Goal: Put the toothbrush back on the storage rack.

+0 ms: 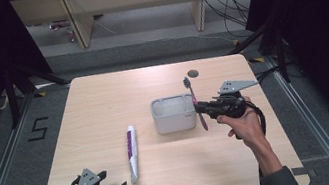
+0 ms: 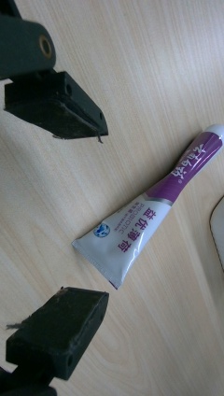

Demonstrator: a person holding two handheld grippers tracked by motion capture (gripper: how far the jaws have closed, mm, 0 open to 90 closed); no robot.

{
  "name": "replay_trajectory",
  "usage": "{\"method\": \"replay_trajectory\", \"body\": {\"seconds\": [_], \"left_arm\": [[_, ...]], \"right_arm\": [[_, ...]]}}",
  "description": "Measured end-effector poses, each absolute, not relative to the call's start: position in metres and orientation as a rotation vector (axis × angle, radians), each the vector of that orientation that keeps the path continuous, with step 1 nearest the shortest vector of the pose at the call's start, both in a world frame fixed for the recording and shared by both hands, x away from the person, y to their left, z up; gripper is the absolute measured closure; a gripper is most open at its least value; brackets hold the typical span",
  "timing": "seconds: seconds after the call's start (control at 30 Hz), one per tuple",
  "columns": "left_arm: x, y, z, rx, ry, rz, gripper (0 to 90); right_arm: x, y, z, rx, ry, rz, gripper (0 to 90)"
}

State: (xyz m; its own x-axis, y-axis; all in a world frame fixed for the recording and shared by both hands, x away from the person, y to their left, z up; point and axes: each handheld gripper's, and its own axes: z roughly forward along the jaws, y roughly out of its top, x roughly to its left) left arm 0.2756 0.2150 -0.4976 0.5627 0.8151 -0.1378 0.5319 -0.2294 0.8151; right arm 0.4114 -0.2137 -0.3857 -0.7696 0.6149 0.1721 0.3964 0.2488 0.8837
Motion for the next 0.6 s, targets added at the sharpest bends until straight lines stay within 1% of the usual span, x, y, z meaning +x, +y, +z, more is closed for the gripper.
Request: {"method": "replay_trajectory", "body": {"seconds": [0.6], "left_arm": [[0.275, 0.215, -0.498, 1.907, 1.091, 0.399, 16.1]], "right_arm": [[0.431, -0.200, -0.370, 0.973, 2.207, 1.622, 83.1]]}}
